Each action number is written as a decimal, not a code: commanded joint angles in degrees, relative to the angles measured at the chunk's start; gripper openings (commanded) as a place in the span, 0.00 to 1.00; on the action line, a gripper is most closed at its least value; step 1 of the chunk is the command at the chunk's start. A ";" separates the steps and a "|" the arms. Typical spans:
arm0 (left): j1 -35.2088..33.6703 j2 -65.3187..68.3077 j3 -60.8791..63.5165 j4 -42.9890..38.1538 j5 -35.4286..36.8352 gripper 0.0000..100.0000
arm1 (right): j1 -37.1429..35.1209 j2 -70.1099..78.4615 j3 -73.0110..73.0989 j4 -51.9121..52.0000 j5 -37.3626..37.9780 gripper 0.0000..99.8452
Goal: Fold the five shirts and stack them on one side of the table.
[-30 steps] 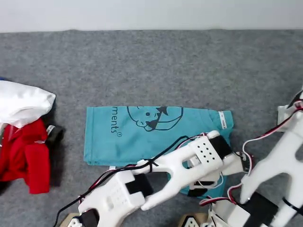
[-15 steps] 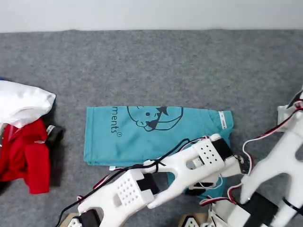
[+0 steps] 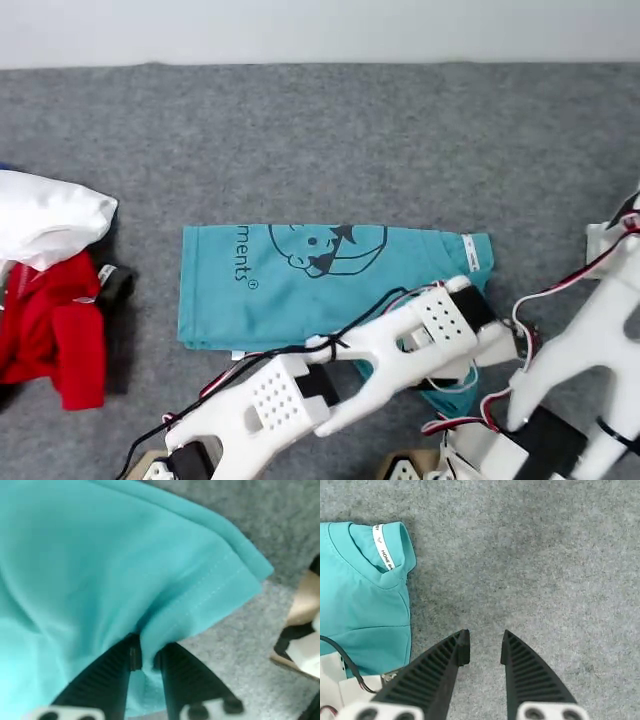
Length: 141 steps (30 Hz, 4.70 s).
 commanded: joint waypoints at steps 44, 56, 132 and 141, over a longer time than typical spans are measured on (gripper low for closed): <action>-29.71 -3.25 -16.13 0.62 7.91 0.18 | -4.26 -2.86 3.16 2.33 0.00 0.12; -24.53 -18.20 -4.09 0.79 3.34 0.13 | -14.02 -2.42 9.85 1.98 -0.09 0.12; -62.15 -72.62 39.25 0.70 6.95 0.13 | -55.34 27.12 20.40 -28.26 2.81 0.12; -64.18 -82.46 49.63 0.70 6.86 0.13 | -59.30 29.23 16.35 -26.51 2.73 0.12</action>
